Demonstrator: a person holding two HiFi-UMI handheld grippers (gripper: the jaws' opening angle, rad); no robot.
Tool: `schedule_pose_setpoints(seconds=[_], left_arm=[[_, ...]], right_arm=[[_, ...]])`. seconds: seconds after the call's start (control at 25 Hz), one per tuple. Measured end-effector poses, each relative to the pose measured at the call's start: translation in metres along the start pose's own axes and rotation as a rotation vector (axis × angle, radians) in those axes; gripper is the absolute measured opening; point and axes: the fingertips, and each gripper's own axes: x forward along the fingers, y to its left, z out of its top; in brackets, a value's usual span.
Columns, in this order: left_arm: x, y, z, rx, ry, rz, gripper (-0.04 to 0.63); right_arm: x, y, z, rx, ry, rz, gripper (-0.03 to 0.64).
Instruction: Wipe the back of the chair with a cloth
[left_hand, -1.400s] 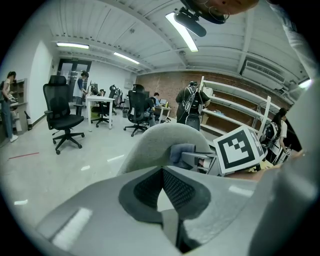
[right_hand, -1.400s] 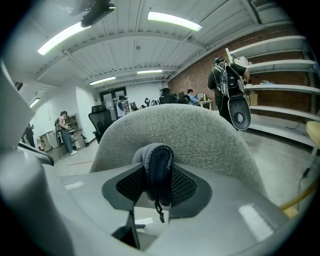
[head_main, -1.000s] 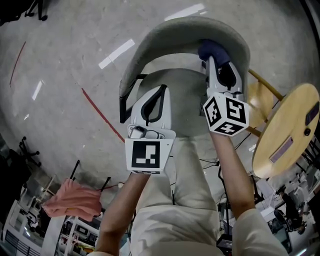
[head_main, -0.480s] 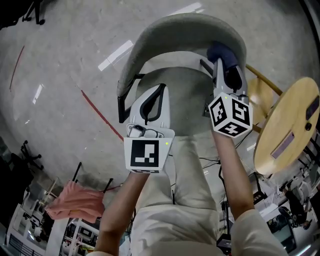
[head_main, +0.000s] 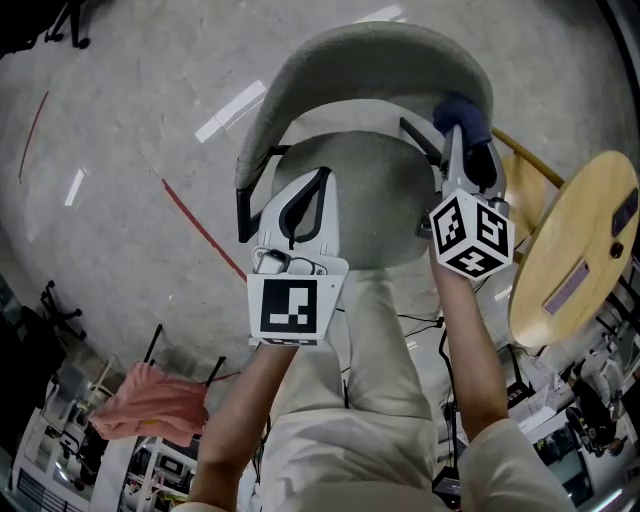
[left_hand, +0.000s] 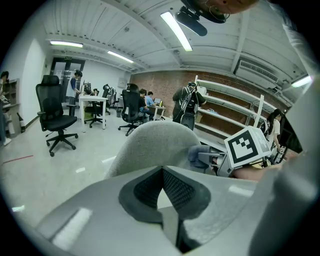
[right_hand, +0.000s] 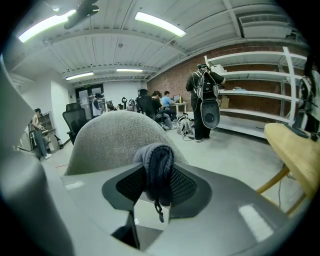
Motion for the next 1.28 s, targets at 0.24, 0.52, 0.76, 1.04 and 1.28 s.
schedule_pose_setpoints(seconds=[0.24,0.52,0.76,1.04,1.28], left_arm=[[-0.003,0.000,0.000,0.007,-0.001,-0.002,0.000],[-0.016,-0.001,-0.004,0.006,-0.008,0.009,0.000],[-0.025,0.002,-0.008,0.002,-0.011,0.023,0.000],[-0.035,0.007,-0.021,-0.007,-0.001,0.047,0.000],[-0.043,0.019,-0.026,-0.020,0.002,0.081,0.000]], right_arm=[[-0.007,-0.016,-0.005,0.019,0.009,-0.078,0.149],[-0.022,-0.036,-0.014,0.040,0.018,-0.171,0.149],[-0.028,-0.026,-0.016,0.028,0.011,-0.130,0.147],[-0.028,0.018,-0.022,-0.009,0.014,0.045,0.147],[-0.022,0.076,-0.032,-0.068,0.027,0.245,0.147]])
